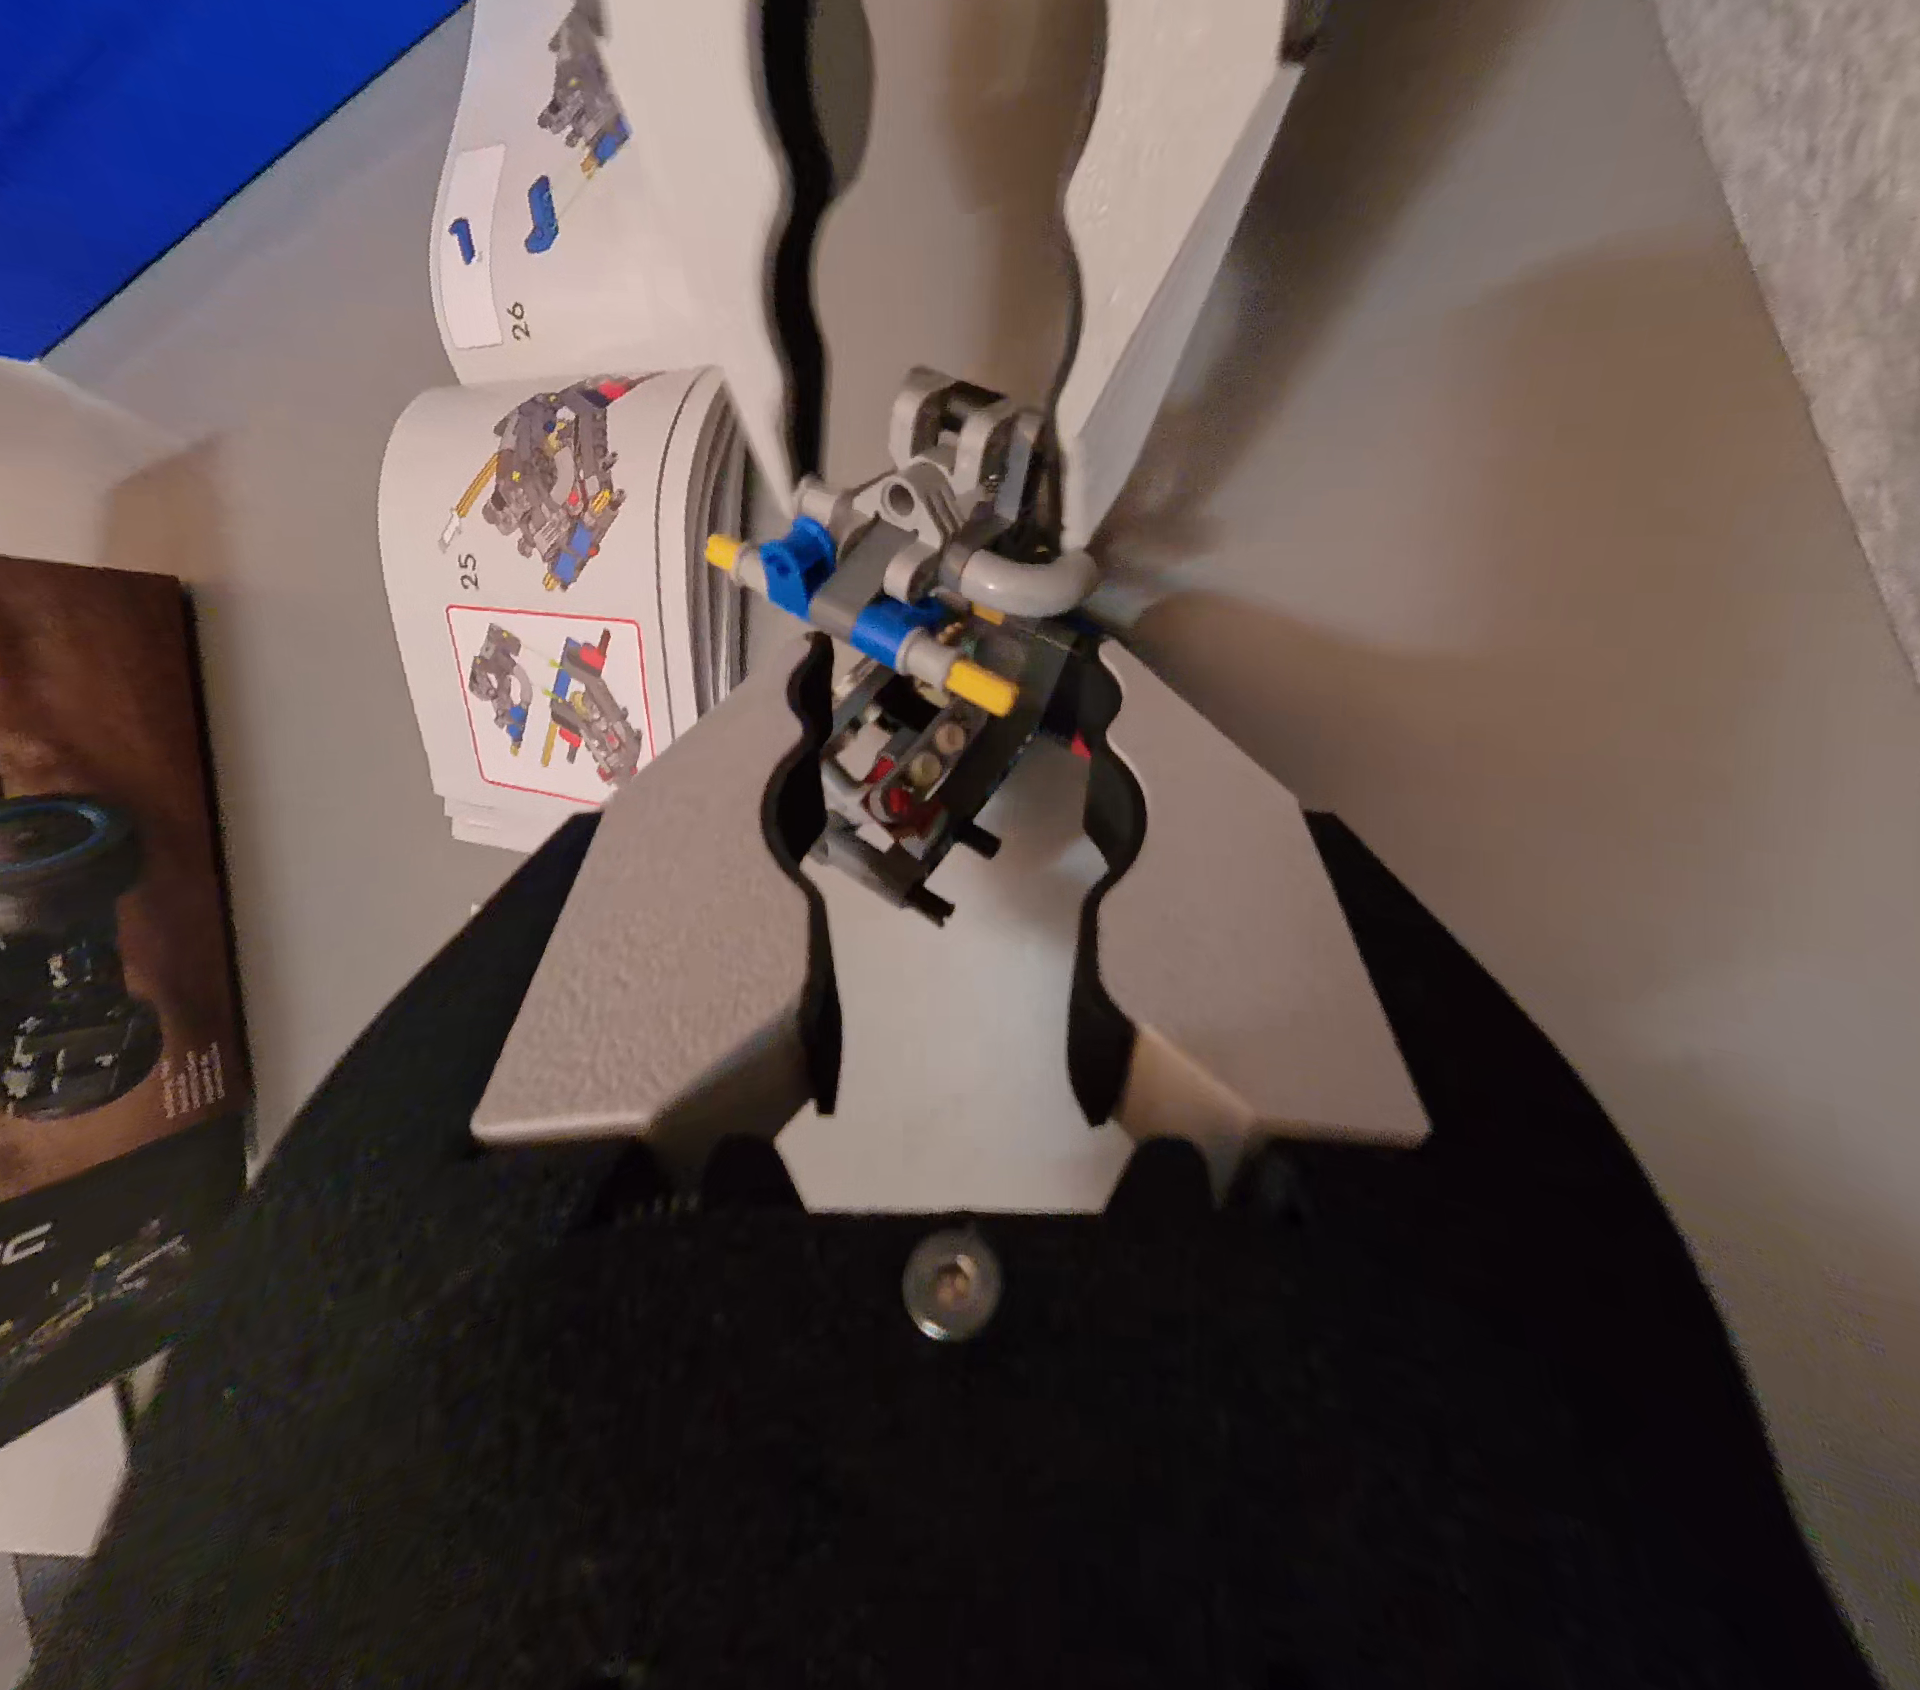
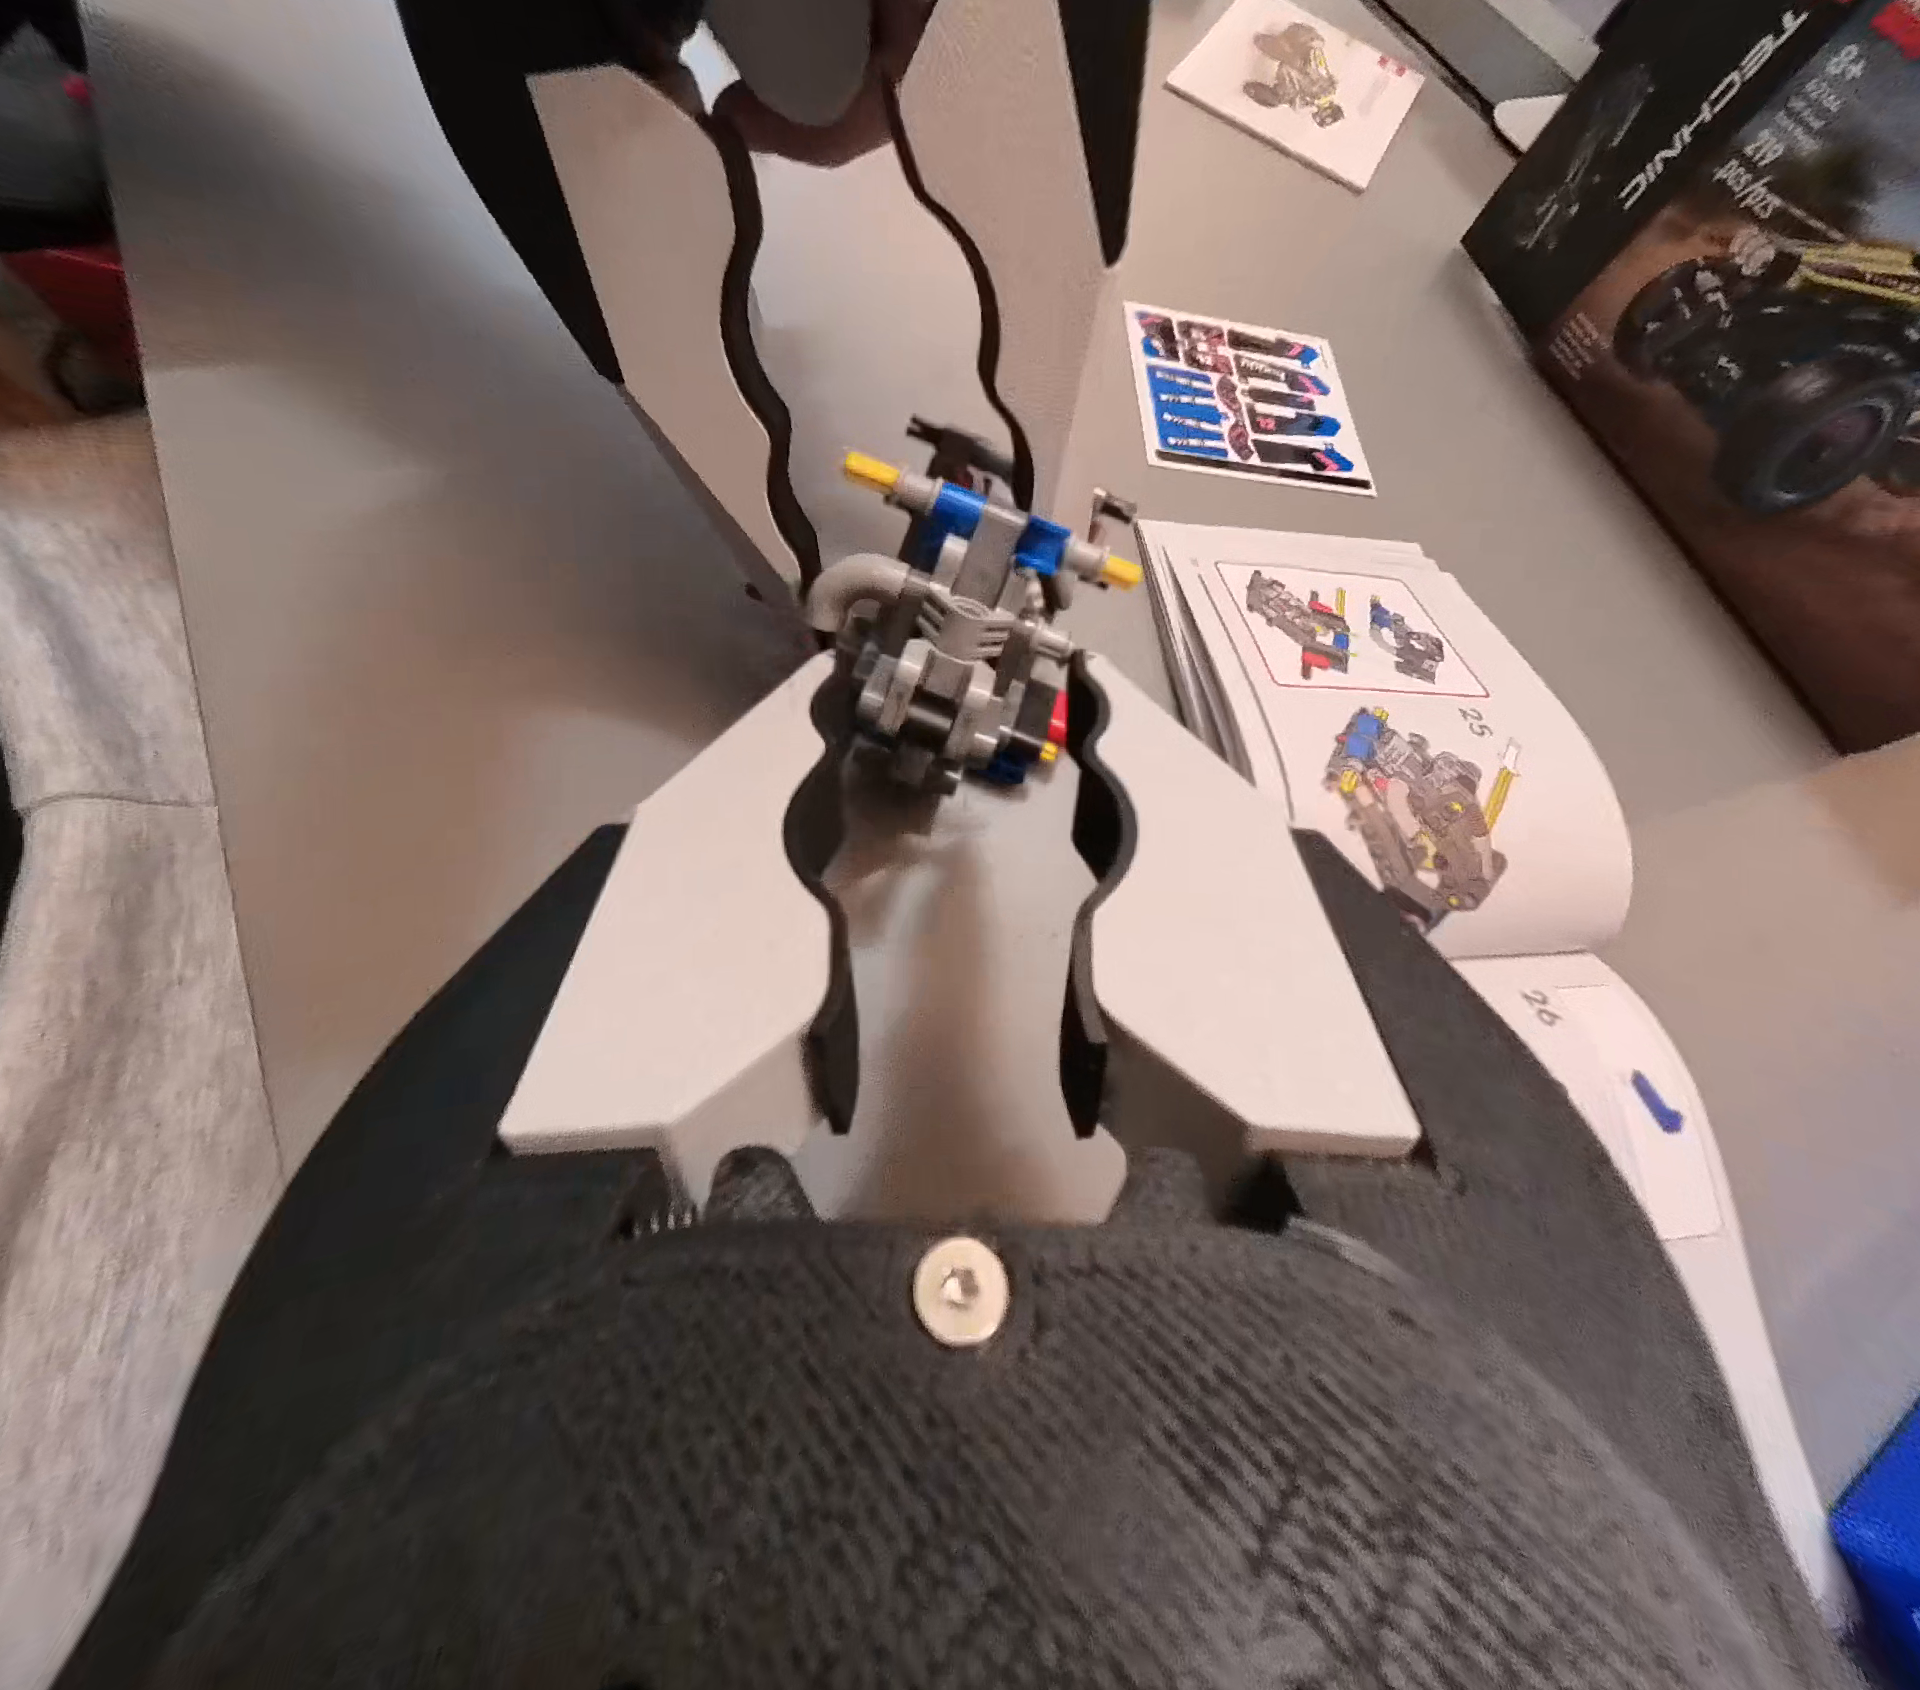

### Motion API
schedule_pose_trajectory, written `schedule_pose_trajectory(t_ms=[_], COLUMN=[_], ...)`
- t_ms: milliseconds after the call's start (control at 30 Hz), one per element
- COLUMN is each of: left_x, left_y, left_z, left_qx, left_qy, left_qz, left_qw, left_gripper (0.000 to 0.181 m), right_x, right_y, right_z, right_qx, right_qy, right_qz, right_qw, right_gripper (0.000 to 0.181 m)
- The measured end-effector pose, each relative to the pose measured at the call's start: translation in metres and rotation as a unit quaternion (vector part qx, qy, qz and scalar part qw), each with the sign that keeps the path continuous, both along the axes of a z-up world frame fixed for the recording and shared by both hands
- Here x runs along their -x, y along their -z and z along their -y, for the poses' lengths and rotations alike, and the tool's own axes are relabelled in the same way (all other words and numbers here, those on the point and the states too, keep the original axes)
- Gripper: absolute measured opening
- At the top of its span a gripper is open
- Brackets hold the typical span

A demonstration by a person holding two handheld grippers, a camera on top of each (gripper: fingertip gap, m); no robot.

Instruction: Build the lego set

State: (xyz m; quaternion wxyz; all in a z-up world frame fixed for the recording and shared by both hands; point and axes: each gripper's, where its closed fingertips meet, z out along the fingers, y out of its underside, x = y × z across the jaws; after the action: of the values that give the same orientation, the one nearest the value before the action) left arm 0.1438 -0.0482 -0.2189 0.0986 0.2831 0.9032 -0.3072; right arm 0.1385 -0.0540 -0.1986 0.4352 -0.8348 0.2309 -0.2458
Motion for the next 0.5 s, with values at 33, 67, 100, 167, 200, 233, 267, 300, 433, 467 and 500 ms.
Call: schedule_pose_trajectory(t_ms=[33,67,100,167,200,233,267,300,433,467,500], left_x=[-0.001,-0.004,-0.008,-0.01,-0.011,-0.012,-0.012,-0.011,-0.006,-0.005,-0.003], left_y=[0.002,0.004,0.006,0.007,0.007,0.007,0.008,0.008,0.003,0.002,0.001], left_z=[-0.001,-0.003,-0.004,-0.005,-0.005,-0.006,-0.007,-0.007,-0.003,-0.001,0.001], left_qx=[-0.005,-0.014,-0.018,-0.016,-0.017,-0.02,-0.023,-0.026,-0.021,-0.018,-0.017], left_qy=[-0.002,-0.012,-0.022,-0.024,-0.026,-0.029,-0.03,-0.028,-0.015,-0.011,-0.007], left_qz=[0.006,0.014,0.02,0.013,0.01,0.008,0.007,0.007,0.007,0.005,0.003], left_qw=[1.0,1.0,0.999,0.999,0.999,0.999,0.999,0.999,1.0,1.0,1.0], left_gripper=[0.045,0.046,0.049,0.048,0.048,0.048,0.048,0.048,0.048,0.047,0.046], right_x=[0.001,0.002,0.005,0.008,0.01,0.013,0.015,0.016,0.007,0.004,0.002], right_y=[0.002,0.005,0.009,0.019,0.024,0.026,0.028,0.028,-0.018,-0.025,-0.023], right_z=[0.002,0.006,0.01,0.022,0.025,0.024,0.024,0.024,0.018,0.015,0.01], right_qx=[0.013,0.031,0.05,0.082,0.085,0.079,0.069,0.062,-0.01,-0.032,-0.042], right_qy=[0.006,0.012,0.015,0.035,0.038,0.035,0.036,0.04,0.065,0.064,0.056], right_qz=[0.011,0.022,0.028,0.027,0.025,0.025,0.022,0.018,0.07,0.062,0.045], right_qw=[1.0,0.999,0.998,0.996,0.995,0.996,0.997,0.997,0.995,0.996,0.997], right_gripper=[0.04,0.036,0.026,0.026,0.028,0.027,0.026,0.027,0.042,0.047,0.051])
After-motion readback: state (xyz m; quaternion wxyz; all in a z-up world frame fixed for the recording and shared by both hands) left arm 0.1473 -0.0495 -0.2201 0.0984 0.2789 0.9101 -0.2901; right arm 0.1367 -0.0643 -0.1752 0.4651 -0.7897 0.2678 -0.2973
